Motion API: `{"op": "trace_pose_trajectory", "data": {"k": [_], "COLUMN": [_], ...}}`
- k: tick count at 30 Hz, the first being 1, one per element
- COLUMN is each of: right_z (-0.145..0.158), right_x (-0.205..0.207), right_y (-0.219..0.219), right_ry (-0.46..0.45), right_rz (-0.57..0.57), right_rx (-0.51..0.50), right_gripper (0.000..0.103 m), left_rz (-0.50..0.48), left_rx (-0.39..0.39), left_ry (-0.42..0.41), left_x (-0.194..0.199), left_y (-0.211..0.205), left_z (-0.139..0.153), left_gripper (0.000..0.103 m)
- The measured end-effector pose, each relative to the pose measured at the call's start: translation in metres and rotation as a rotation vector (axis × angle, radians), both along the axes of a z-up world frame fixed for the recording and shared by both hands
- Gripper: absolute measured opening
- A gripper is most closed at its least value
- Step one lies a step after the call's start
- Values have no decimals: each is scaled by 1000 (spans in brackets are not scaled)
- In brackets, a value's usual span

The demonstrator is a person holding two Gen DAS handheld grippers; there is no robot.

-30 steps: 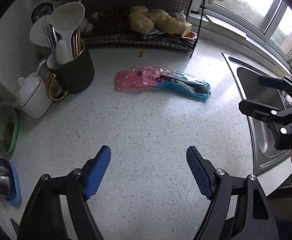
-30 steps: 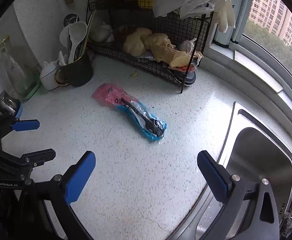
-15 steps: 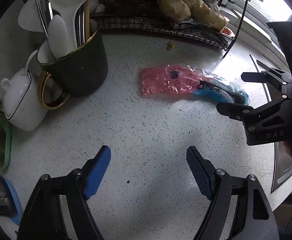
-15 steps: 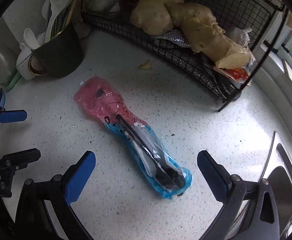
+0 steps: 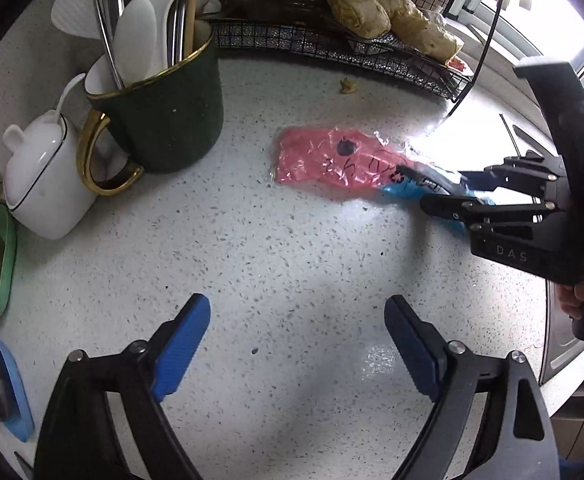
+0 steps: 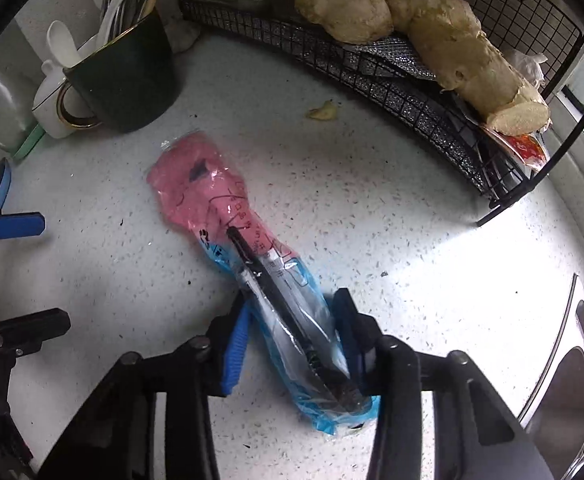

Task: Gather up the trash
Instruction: 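Lift the package and carry it down over the red bin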

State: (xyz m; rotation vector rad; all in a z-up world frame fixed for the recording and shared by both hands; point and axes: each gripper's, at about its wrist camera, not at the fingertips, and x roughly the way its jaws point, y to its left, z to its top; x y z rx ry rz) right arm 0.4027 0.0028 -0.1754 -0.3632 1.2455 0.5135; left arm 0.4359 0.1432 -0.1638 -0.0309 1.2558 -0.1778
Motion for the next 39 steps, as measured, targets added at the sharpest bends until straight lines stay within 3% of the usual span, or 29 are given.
{"op": "trace_pose_trajectory", "data": {"k": [3,6,17,25,39], "right_z": [4,12,73,112,108], "right_x": [-16,-37,-125,-166,-255], "right_y": [-5,-11,-54,-113,-175], "right_ry": [14,1,-30,-60,-72], "right_rz": [13,-2,-88,-121,-124], "right_rx": [2,6,71,104,139], "right_gripper": [18,13,13,13,13], "left_rz": [-9,1,-54,-77,-67], "left_rx": [-6,-22,-14,8,33], "left_ry": [-5,-15,-43,-86,-137], "left_x": [-4,-10,-53,-112,-229], "left_y": [-6,-10,-49,-94,-173], "left_z": [3,8,30,53,73], "left_gripper": [103,103,103,103,103]}}
